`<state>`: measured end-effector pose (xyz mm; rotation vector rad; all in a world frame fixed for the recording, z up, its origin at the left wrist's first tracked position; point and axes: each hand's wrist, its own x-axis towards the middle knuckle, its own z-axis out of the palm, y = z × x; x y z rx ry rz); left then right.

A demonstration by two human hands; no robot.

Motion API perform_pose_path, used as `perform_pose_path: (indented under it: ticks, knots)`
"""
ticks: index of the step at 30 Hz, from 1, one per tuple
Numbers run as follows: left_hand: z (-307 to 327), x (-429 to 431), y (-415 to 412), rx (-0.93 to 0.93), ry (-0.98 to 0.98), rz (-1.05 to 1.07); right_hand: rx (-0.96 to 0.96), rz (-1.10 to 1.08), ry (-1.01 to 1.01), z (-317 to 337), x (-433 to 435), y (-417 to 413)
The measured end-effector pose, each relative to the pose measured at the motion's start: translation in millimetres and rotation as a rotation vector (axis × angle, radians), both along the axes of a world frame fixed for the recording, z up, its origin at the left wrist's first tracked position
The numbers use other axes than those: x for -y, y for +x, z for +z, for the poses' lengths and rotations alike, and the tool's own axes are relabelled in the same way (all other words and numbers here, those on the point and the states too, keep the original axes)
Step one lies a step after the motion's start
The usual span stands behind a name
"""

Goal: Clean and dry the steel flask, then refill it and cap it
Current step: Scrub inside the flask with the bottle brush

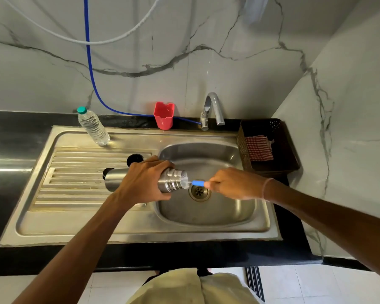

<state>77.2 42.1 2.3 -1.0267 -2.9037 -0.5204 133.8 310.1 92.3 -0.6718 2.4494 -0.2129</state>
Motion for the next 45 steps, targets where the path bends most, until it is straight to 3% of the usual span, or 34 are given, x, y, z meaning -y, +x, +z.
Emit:
perform_pose_path:
  ticks: [3, 4, 6, 7, 12, 19, 23, 25, 27, 28, 31, 33, 34, 38, 45]
  knots:
    - [1.3, -6.5, -0.4, 0.006, 0.031, 0.002, 0.115, -0.195, -0.112, -3.0, 4.5, -11.3]
    - [0.8, -5.8, -2.0, 0.009, 0.029, 0.022, 0.030, -0.221, -0.048, -2.9, 9.1, -10.5]
    - [0.5, -3.0, -6.5, 0.058, 0.023, 0.088, -0.481, -0.064, 0.264, -8.3, 16.8, 0.9]
    - [0.8, -2.0, -8.5, 0.101, 0.033, 0.125, -0.647, 0.018, 0.344, -10.7, 21.7, 7.4]
    - [-5.0, 2.5, -9.0, 0.144, 0.046, 0.150, -0.839, 0.140, 0.261, -24.3, 14.9, 6.1]
    - [-7.2, 9.0, -11.4, 0.081, -0.013, 0.123, -0.623, 0.051, 0.178, -15.2, -6.1, -1.7]
    - [-6.4, 12.7, -11.2, 0.044, -0.031, 0.082, -0.184, -0.020, 0.055, 3.0, -22.3, -15.2]
    - [-5.6, 16.6, -11.2, 0.020, -0.043, 0.062, 0.102, -0.193, -0.075, 6.8, -37.4, -21.1]
    - [-3.5, 19.2, -12.4, 0.017, -0.057, 0.051, 0.193, -0.307, -0.160, 6.4, -46.1, -19.1]
    - [-3.0, 20.4, -13.9, 0.018, -0.068, 0.050, 0.074, -0.268, -0.125, 3.4, -49.4, -14.3]
    - [0.1, 23.6, -18.1, 0.044, -0.081, 0.088, -0.599, -0.005, 0.235, -10.6, -55.9, 6.8]
    - [1.0, 23.6, -18.8, 0.055, -0.064, 0.098, -0.769, 0.029, 0.298, -15.6, -54.1, 15.5]
    - [0.9, 22.3, -18.7, 0.045, -0.069, 0.088, -0.765, 0.015, 0.270, -17.9, -53.7, 17.1]
    - [-1.4, 13.8, -17.4, -0.016, -0.097, 0.043, -0.565, -0.184, 0.155, -20.8, -44.5, 12.3]
    - [1.1, 3.5, -10.6, -0.047, -0.041, -0.027, 0.305, -0.543, -0.285, -0.9, -33.8, -10.4]
